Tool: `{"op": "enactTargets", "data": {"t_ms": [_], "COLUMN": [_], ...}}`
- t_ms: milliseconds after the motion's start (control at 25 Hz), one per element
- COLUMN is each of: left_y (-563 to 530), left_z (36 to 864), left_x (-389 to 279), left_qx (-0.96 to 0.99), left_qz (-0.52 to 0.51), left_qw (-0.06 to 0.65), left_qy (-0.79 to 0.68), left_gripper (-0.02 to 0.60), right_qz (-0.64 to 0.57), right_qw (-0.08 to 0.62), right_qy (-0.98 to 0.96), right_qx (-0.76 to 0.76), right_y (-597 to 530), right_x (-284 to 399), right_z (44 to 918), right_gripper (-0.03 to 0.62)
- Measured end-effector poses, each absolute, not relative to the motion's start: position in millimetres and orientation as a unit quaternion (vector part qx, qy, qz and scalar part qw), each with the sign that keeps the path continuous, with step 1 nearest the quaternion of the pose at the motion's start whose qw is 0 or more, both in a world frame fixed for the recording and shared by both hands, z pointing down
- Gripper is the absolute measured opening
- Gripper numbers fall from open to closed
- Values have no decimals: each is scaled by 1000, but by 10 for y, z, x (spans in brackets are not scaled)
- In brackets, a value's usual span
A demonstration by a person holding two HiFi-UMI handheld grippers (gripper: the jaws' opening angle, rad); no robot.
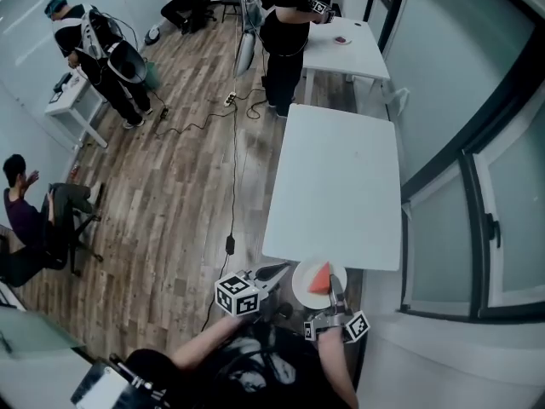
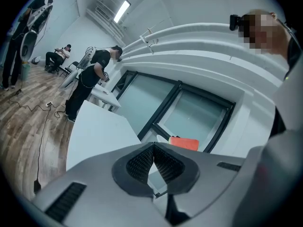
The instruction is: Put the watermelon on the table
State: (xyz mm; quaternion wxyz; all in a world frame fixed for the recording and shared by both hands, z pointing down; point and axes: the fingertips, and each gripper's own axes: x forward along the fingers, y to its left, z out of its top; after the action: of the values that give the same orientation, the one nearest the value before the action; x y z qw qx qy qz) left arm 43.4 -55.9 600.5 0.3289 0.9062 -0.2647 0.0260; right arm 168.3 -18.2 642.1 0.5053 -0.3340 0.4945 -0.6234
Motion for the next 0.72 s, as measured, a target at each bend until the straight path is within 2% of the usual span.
{"op": "enactTargets", "data": {"t_ms": [720], "left_y": [-2023], "left_z": [6306], "left_x": [565], "left_qx": [911], "left_qz": [51], "left_qw": [349], "left_qy": [-214], "left_gripper": [6], "right_qz": [-621], "right_qw": [475], "right_qy": [489], "right_qx": [-387], "right_y": [-1611], "right_x": [1778], "right_z": [6543], "right_gripper": [26]}}
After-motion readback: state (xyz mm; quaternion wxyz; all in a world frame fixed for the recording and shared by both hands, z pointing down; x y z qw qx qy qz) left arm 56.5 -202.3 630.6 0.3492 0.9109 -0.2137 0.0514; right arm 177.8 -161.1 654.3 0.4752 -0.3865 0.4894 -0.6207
